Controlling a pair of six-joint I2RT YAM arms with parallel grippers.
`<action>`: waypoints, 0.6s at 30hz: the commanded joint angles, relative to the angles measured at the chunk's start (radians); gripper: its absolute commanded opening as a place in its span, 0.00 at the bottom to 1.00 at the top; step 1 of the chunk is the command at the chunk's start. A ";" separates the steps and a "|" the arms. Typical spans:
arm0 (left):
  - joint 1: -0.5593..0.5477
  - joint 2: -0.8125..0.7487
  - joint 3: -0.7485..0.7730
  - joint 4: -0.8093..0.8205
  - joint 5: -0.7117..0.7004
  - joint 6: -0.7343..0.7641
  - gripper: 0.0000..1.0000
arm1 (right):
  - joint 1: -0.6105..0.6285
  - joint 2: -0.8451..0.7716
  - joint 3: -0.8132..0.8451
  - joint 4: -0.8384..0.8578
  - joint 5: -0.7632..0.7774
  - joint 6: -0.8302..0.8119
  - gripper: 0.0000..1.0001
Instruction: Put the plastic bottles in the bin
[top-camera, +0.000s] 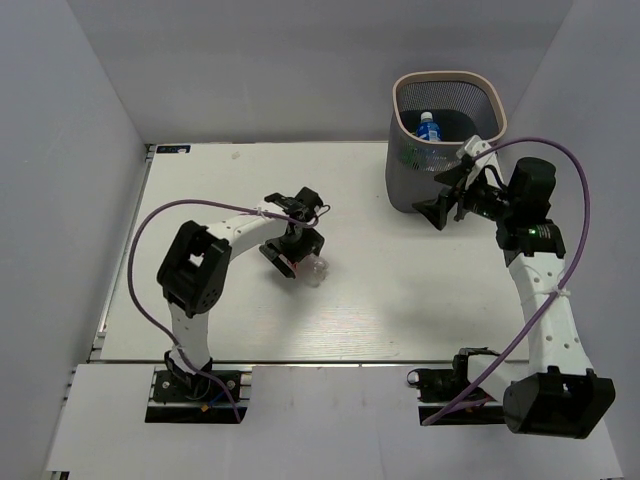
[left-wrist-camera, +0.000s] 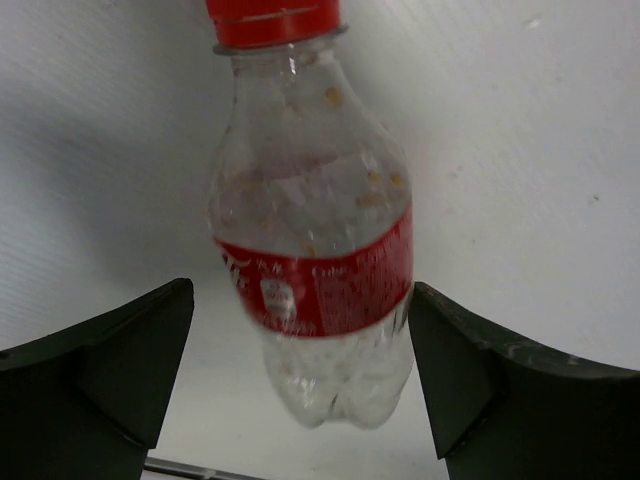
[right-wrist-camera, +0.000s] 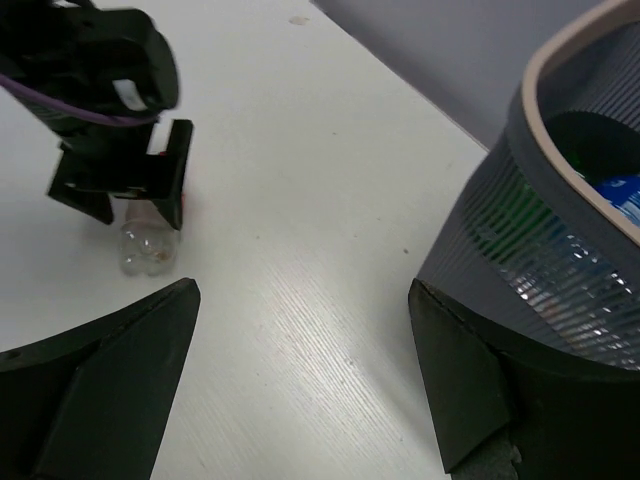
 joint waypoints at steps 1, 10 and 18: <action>-0.005 0.035 -0.005 0.015 -0.026 0.034 0.94 | -0.005 -0.021 -0.010 0.025 -0.118 -0.015 0.90; -0.014 -0.036 0.011 0.121 -0.069 0.121 0.33 | -0.006 -0.096 -0.065 -0.111 -0.220 -0.073 0.68; -0.045 -0.157 0.277 0.392 -0.078 0.529 0.00 | 0.004 -0.054 -0.177 -0.587 -0.174 -0.532 0.00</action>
